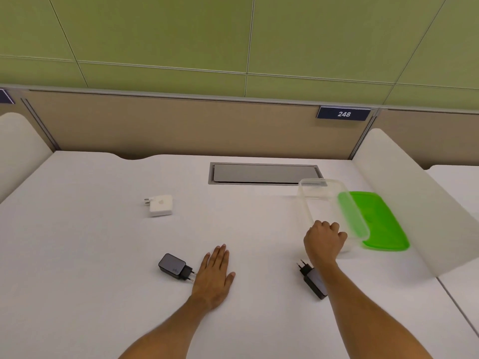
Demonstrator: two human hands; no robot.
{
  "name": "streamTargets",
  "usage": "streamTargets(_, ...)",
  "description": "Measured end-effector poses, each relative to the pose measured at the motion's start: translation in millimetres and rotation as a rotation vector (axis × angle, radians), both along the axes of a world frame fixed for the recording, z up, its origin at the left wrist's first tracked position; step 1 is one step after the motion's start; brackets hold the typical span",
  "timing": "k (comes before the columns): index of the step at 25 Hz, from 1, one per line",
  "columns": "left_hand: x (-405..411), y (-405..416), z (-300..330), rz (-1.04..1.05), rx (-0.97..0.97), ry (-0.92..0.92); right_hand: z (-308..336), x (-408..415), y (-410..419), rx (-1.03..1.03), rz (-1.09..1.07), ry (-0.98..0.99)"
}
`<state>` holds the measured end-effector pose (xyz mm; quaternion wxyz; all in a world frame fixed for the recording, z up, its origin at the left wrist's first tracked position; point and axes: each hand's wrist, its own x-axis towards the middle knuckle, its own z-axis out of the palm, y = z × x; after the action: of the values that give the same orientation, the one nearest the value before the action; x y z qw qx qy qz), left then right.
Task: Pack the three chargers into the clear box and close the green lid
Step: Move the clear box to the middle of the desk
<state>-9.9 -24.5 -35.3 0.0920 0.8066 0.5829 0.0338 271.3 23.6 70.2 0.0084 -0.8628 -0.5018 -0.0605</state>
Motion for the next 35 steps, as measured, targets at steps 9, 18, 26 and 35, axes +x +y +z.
streamTargets(9,0,0,0,-0.001,0.005,0.018,-9,-1,4,0.033,-0.036,0.118)
streamTargets(18,1,1,-2,0.008,-0.008,0.030,-9,-9,22,0.218,0.141,0.150)
streamTargets(26,1,0,0,0.011,-0.011,0.031,-12,-26,48,0.269,0.673,0.139)
streamTargets(35,1,1,-2,0.012,-0.024,0.032,-11,-29,61,0.265,0.937,0.205)
